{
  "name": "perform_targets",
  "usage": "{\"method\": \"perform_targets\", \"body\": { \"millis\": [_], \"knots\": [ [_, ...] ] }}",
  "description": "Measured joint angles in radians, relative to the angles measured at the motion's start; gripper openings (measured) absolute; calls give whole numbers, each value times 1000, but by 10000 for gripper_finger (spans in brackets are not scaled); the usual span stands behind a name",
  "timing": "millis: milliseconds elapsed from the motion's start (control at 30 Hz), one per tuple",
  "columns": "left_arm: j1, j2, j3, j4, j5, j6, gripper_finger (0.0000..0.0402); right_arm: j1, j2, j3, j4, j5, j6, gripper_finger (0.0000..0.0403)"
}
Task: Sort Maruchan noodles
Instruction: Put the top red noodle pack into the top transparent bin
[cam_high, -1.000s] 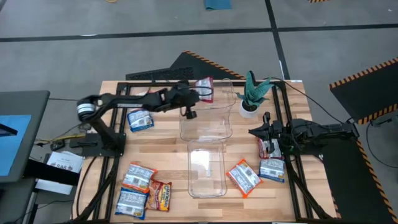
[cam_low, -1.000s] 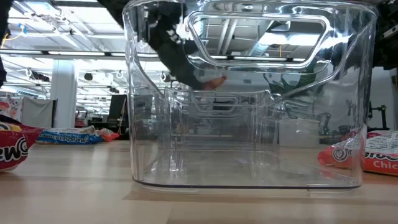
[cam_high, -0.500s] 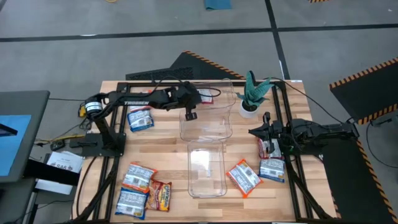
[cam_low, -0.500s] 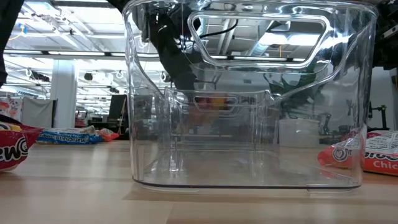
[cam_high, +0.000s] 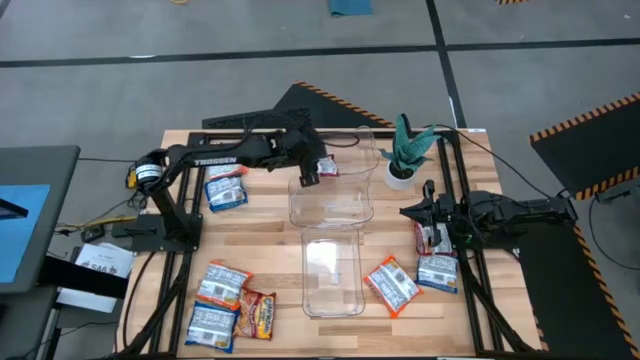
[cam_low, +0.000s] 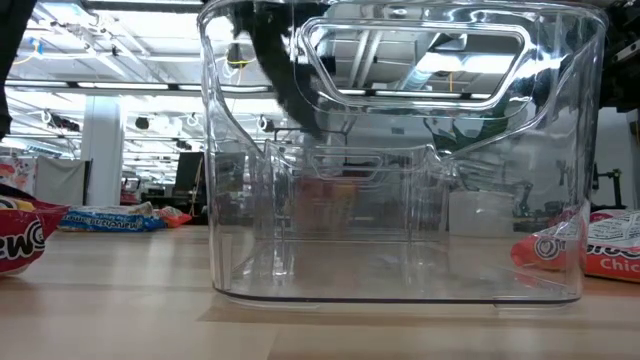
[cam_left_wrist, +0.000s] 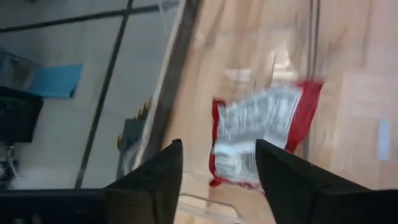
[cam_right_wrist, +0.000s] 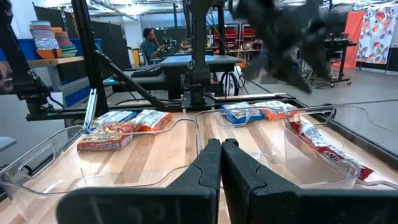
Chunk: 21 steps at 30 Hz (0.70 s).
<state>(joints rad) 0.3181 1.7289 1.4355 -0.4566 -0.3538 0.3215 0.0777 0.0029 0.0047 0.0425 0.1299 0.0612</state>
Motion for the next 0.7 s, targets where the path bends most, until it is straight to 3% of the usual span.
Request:
{"method": "perform_targets", "body": {
  "millis": [100, 200, 533, 700],
  "knots": [
    [-9, -44, 38, -54, 63, -68, 213, 0, 0, 0, 0, 0, 0, 38],
    [-11, -119, -17, -36, 156, -136, 216, 0, 0, 0, 0, 0, 0, 38],
    [-73, -574, -646, 653, 380, -217, 217, 0, 0, 0, 0, 0, 0, 38],
    [-136, -751, -844, 857, 376, -185, 217, 0, 0, 0, 0, 0, 0, 38]
  ]
}}
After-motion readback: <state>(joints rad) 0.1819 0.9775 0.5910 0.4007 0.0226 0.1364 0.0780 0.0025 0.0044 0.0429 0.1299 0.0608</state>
